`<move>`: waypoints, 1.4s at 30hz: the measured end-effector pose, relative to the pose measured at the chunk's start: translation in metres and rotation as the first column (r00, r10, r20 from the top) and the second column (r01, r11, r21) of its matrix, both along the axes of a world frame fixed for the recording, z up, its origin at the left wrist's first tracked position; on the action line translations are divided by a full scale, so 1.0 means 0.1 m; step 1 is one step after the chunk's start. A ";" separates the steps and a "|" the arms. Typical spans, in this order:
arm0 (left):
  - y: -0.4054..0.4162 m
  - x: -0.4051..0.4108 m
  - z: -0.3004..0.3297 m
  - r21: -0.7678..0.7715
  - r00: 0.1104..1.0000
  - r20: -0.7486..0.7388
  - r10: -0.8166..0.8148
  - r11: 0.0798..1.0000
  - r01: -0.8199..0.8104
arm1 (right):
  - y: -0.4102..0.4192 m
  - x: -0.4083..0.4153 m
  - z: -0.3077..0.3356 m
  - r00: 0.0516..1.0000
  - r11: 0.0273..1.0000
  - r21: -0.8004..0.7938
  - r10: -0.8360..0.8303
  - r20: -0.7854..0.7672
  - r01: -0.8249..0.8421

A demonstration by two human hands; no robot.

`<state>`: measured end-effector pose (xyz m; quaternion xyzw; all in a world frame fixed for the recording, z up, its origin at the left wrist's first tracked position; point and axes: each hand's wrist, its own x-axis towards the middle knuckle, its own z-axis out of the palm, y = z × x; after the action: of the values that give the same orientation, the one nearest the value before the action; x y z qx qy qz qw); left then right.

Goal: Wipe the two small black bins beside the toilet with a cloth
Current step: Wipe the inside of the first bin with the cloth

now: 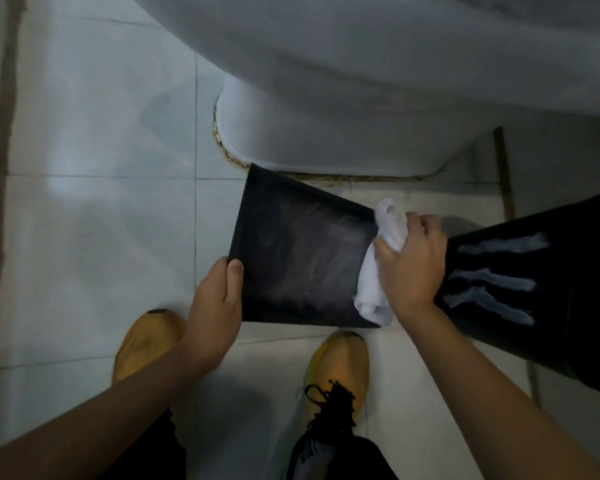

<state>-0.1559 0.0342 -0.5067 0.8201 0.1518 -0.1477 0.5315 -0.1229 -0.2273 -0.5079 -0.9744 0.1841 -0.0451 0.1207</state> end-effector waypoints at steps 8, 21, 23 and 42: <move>0.02 0.03 0.00 0.033 0.999 -0.021 0.026 0.999 -0.025 | 0.81 -0.72 0.14 0.790 0.792 -0.063 0.610 0.057 -0.607; 0.02 0.01 0.01 0.011 0.997 -0.065 0.036 0.999 -0.035 | 0.84 -0.48 0.13 0.729 0.732 -0.016 0.680 0.075 -0.681; 0.02 0.02 0.01 0.005 0.998 -0.050 0.025 1.000 -0.025 | 0.71 -0.21 0.06 0.761 0.765 -0.009 0.641 0.100 -0.644; -0.01 0.08 0.12 0.032 0.998 -0.067 0.022 0.999 -0.020 | 0.78 0.34 0.22 0.993 0.991 -0.064 0.120 -0.001 -0.119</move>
<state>-0.1478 0.0333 -0.4951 0.8214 0.1804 -0.1674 0.5146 -0.0892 -0.1495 -0.4857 -0.9870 0.1238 -0.0451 0.0923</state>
